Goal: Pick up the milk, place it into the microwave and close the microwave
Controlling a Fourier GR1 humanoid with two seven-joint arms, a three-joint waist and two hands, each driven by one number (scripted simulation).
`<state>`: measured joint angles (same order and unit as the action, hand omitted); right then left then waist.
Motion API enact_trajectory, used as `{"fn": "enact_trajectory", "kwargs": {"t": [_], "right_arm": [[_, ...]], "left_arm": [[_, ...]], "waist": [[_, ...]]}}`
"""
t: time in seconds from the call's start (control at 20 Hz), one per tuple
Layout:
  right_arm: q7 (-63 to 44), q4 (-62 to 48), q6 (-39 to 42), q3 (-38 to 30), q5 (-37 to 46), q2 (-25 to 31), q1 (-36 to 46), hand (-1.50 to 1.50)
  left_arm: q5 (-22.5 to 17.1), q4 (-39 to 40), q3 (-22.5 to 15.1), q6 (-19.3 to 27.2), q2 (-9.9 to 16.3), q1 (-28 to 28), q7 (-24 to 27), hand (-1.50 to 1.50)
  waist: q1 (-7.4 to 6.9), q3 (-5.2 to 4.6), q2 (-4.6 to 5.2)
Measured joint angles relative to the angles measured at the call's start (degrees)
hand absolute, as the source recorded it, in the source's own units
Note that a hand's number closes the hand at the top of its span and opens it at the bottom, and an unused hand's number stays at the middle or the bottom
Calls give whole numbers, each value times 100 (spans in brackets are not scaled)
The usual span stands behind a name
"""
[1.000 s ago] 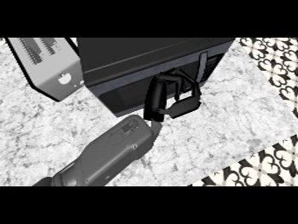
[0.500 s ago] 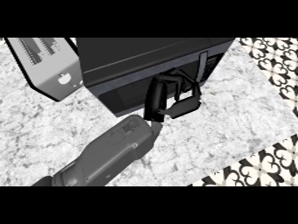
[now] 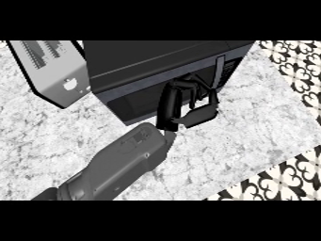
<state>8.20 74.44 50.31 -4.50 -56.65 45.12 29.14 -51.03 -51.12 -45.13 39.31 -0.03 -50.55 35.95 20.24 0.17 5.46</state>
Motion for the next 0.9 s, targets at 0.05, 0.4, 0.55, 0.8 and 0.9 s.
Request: {"fn": "enact_trajectory", "kwargs": {"t": [0.05,0.4,0.55,0.8,0.9], "right_arm": [[-27,6,25,8,-39,13,3,-150],[-197,8,155,40,-290,108,6,-150],[-250,-4,195,44,-392,140,22,-150],[-328,16,252,49,-509,210,61,-150],[-364,24,280,63,-549,236,83,-150]], "left_arm": [[-24,10,-7,-13,0,-5,27,150],[-192,76,-64,-32,-1,-43,186,150],[-261,95,-93,-46,1,-62,252,150],[-376,138,-128,-33,0,-86,336,150],[-416,149,-153,-39,0,-102,370,150]], "waist": [[-1,0,0],[4,5,-5],[-1,7,0],[10,8,-9],[2,8,-4]]}}
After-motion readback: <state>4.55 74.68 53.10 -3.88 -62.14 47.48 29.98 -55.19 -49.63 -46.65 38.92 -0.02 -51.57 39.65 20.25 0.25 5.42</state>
